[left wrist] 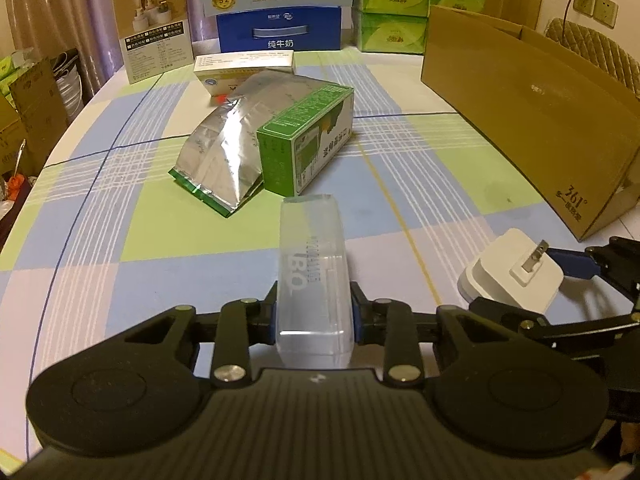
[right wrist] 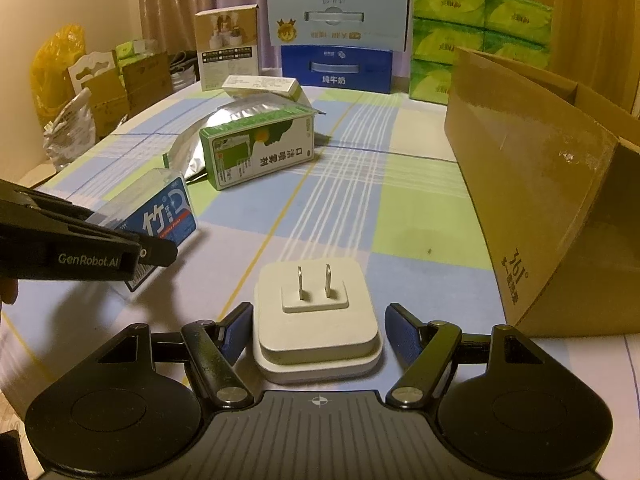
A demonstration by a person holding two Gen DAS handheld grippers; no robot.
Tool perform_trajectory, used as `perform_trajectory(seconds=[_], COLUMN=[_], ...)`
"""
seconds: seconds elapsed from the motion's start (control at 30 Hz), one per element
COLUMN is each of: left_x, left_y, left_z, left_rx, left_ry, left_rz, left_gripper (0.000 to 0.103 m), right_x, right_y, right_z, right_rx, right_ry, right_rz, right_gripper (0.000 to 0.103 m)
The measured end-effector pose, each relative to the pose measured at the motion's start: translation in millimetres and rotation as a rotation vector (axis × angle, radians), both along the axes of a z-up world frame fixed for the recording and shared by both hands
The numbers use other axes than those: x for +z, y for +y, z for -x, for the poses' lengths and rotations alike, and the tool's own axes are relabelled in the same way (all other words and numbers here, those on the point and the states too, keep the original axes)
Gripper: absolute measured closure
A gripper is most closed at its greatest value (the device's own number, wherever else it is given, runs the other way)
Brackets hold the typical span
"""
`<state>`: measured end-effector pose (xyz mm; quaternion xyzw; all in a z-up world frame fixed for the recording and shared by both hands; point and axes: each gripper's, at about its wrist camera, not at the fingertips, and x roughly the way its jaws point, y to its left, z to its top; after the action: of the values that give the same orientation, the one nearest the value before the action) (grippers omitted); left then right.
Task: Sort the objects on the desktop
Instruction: 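Carry the clear case with the left tool while the right tool carries the plug to the cardboard box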
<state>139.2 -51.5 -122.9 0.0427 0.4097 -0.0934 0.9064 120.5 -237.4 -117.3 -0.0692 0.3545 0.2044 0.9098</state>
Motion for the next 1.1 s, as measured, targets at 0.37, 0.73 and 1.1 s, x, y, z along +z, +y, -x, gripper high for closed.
perform_trajectory(seconds=[0.37, 0.73, 1.1], left_x=[1, 1, 10], left_y=[1, 2, 5], left_z=[14, 15, 22], left_rx=[-0.004, -0.002, 0.0], left_ry=[0.007, 0.014, 0.007], left_rz=[0.027, 0.026, 0.023], left_gripper=[0.077, 0.077, 0.077], right_x=[-1, -1, 7], right_y=[2, 5, 4], right_z=[-1, 2, 9], right_rx=[0.002, 0.02, 0.017], right_ry=[-0.004, -0.013, -0.037], right_rz=[0.007, 0.016, 0.009], right_gripper=[0.033, 0.041, 0.041])
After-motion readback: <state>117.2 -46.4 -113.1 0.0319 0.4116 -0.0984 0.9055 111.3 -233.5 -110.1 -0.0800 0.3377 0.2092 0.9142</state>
